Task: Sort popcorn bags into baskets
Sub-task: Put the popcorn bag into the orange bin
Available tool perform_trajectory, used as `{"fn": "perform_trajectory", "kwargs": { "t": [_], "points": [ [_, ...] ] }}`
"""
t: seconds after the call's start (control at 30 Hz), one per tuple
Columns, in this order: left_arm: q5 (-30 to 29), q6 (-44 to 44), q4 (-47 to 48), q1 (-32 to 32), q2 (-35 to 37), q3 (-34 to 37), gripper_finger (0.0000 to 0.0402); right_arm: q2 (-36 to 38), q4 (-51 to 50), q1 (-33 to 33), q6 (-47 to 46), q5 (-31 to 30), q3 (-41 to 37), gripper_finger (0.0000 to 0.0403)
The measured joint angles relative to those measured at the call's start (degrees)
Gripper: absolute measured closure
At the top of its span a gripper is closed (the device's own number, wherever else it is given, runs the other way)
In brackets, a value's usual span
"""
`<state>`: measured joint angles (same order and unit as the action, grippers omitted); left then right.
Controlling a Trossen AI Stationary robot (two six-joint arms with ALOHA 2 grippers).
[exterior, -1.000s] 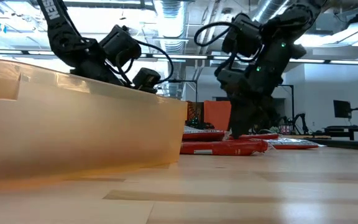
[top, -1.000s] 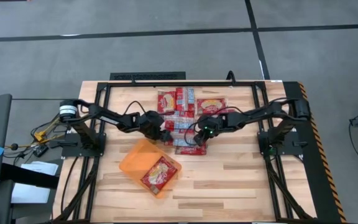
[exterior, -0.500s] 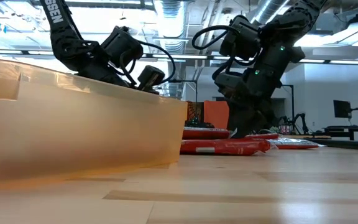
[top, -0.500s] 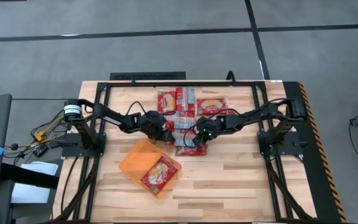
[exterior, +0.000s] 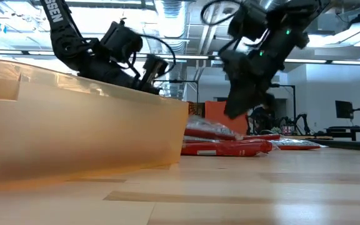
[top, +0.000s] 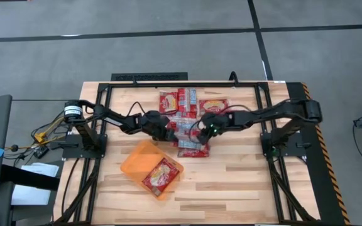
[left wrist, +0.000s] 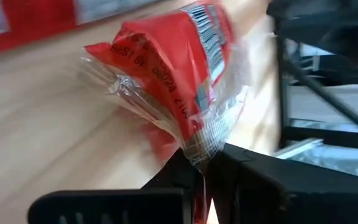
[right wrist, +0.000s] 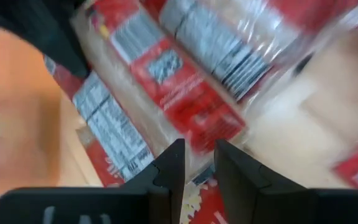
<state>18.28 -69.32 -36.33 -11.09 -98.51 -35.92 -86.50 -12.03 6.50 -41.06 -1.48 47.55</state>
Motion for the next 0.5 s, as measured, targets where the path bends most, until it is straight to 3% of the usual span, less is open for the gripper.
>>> {"fn": "perform_trajectory", "kwargs": {
  "t": [0.33,0.5],
  "points": [
    [-2.48,-0.22,1.04,0.07,12.57,-0.09,0.0399,16.17,-7.76,5.20,2.62,-3.28,0.02,0.0290],
    [-5.96,0.96,17.57,3.38,26.93,-0.13,0.0400,21.12,-11.75,5.68,2.88,-4.98,0.04,0.0290]
  ]
}}
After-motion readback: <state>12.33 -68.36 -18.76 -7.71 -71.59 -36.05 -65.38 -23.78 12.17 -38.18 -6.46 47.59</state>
